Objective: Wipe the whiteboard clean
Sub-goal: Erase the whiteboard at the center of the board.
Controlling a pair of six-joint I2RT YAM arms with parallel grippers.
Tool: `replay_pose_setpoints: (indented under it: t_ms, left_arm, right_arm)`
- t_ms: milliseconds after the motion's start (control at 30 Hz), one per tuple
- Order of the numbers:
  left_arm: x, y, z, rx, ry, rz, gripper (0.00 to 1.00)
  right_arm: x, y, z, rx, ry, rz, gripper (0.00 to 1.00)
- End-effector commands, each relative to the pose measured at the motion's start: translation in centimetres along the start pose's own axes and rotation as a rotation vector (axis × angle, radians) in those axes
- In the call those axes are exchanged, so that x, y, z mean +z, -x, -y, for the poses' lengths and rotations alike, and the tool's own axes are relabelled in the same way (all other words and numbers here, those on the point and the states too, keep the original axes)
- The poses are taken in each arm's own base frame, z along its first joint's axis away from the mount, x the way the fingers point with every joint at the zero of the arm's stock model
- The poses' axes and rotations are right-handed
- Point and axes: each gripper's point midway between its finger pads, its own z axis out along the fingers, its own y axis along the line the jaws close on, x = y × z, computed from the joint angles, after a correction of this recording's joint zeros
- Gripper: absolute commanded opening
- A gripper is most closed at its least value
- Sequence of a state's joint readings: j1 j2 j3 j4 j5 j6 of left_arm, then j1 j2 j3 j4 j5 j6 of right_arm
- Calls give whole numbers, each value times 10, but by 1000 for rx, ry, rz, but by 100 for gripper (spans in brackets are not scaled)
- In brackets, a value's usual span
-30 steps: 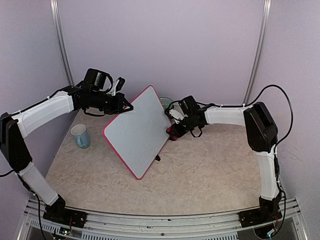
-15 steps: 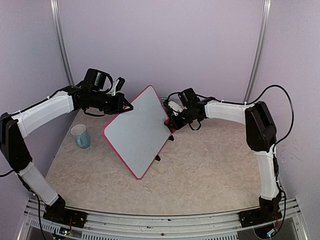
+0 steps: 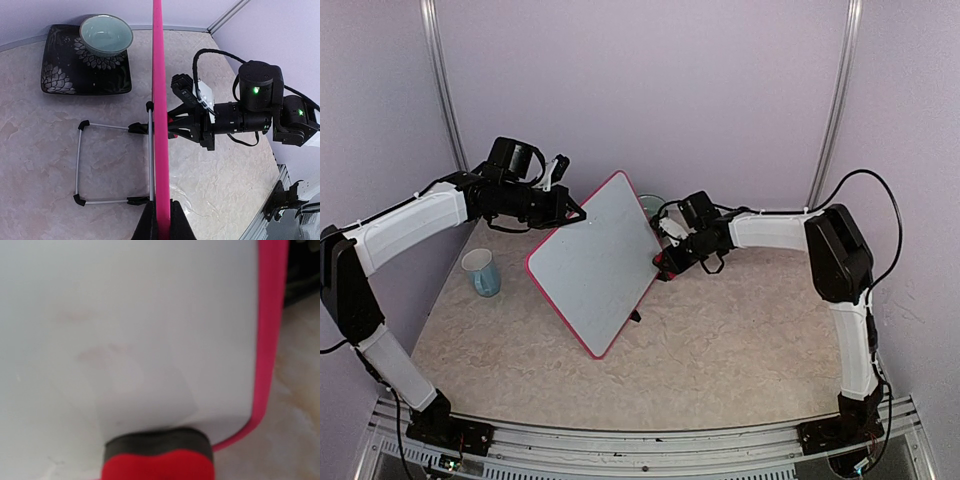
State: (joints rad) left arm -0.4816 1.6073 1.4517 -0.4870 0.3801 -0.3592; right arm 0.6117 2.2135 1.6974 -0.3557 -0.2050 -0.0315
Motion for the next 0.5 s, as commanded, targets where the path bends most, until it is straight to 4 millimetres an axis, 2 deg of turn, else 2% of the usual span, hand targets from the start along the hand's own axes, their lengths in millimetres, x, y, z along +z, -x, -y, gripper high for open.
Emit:
replay_pose_setpoints:
  t_ms: [0, 67, 467]
  left_arm:
    - [2, -13, 11, 15, -61, -48, 0]
    - [2, -13, 10, 14, -58, -48, 0]
    - [4, -12, 2, -10, -44, -42, 0]
  right_arm:
    - [-3, 20, -15, -15, 67, 130, 0]
    - [-17, 33, -17, -14, 66, 216, 0]
    - [-49, 49, -36, 30, 124, 508, 0]
